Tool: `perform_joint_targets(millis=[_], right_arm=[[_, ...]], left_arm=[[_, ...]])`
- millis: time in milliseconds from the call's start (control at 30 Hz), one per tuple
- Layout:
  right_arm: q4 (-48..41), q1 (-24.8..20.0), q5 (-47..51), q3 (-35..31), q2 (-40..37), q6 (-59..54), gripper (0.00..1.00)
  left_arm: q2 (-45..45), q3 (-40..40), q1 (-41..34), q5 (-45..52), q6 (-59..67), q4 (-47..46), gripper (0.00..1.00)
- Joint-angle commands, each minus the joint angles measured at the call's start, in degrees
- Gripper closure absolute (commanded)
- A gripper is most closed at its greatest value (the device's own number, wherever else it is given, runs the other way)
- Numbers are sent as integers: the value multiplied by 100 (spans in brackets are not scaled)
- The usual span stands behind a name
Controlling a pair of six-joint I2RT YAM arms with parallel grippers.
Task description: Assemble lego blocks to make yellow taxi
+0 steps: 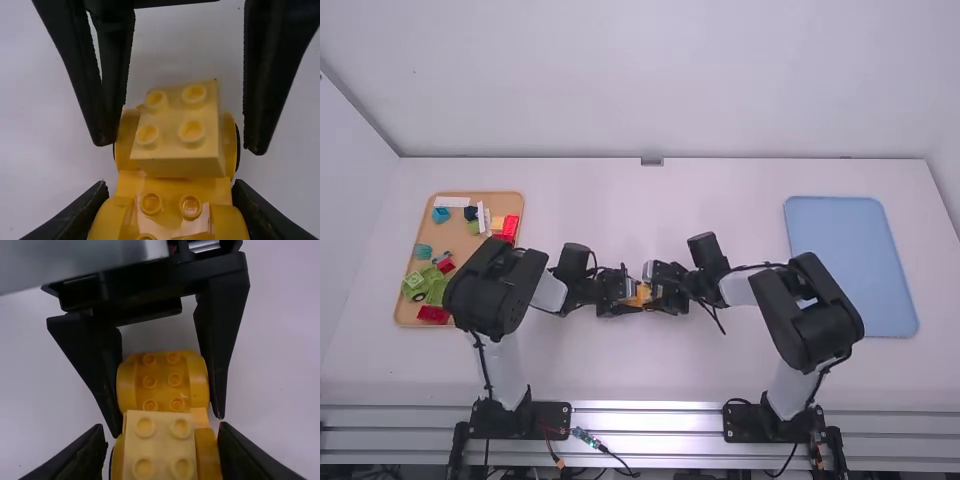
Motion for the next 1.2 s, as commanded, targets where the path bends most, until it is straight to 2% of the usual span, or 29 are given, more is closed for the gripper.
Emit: perform_joint_targets(millis=[0,33,100,200,267,333,633,833,867,900,967,1100,1133,1167], right_arm=[[-15,0,-17,105,102,24,45],[-17,0,-20,105,102,28,57],[-24,2,-15,105,102,24,70],[-85,0,13,105,102,26,82],[-105,0,46,103,102,26,83],[-101,0,98,105,102,24,91],[31,0,140,105,102,-190,94],[28,0,157,85,102,-195,94],[59,9,155,48,102,-199,91],[103,20,146,20,102,-190,81],[170,52,144,-11,102,-190,70],[297,94,129,-13,102,-57,57],[280,81,109,2,102,-63,50],[278,81,109,4,102,-61,50]], left_arm=[[111,-72,-44,-171,106,-50,49],[111,-72,-44,-171,104,-50,49],[111,-72,-42,-167,106,-50,50],[111,-72,-44,-169,104,-50,50],[111,-72,-44,-171,104,-50,50],[111,-72,-44,-171,102,-48,50],[111,-72,-44,-169,100,-50,50],[111,-72,-44,-171,17,-28,50],[111,-72,-44,-169,17,-24,50],[111,-70,-44,-171,17,-30,50],[111,-72,-44,-171,17,-30,50],[111,-72,-42,-171,15,-30,51],[111,-72,-44,-171,17,-32,51],[111,-72,-44,-171,17,-32,51]])
